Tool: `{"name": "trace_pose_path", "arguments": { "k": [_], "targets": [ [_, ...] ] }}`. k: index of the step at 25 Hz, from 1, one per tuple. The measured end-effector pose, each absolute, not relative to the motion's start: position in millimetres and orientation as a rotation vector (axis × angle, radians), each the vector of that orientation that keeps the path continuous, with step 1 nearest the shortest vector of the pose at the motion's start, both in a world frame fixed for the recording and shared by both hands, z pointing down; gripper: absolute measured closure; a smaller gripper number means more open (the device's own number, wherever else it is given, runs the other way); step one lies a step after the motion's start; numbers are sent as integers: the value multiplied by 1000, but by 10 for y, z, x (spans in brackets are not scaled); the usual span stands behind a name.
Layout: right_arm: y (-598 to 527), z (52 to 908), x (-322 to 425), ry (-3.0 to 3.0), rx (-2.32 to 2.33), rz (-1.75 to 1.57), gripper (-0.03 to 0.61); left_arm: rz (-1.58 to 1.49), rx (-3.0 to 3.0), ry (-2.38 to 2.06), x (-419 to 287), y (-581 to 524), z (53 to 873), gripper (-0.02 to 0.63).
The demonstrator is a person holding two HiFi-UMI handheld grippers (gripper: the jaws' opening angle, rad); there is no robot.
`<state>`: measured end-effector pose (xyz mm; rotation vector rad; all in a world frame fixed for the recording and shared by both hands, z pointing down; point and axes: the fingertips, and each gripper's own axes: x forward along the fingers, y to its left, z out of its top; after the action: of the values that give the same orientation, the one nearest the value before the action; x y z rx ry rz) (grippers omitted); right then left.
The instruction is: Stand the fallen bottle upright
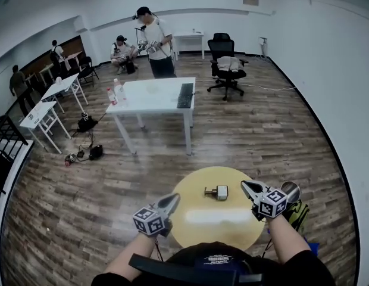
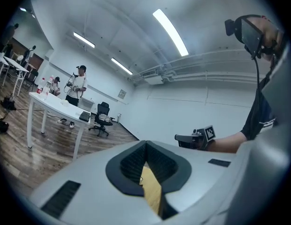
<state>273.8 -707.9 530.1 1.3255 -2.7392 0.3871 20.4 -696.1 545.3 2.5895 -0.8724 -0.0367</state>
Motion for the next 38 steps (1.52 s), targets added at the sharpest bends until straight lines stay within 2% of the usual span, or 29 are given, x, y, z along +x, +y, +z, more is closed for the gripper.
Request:
{"name": "trace_pose_path", "arguments": {
  "k": [11, 23, 32, 35, 38],
  "targets": [
    [-8069, 5697, 2009, -2659, 1368, 377, 571, 2, 2580, -710, -103, -8082, 5870, 583],
    [-8538, 6016, 2290, -2786, 1203, 442, 571, -9, 2473, -863, 323, -8182, 6174, 583],
    [-8488, 6321, 2243, -2701, 1018, 290, 567, 9, 2459, -869, 527, -8204, 6328, 583],
    [-8527, 6738, 2028, -2622, 901, 236, 490, 24, 2450, -855, 483, -8292, 6529, 583],
    [-8603, 7265, 1797, -2514, 788, 187, 444, 48, 2432, -841, 366, -8429, 6796, 583]
  ]
}}
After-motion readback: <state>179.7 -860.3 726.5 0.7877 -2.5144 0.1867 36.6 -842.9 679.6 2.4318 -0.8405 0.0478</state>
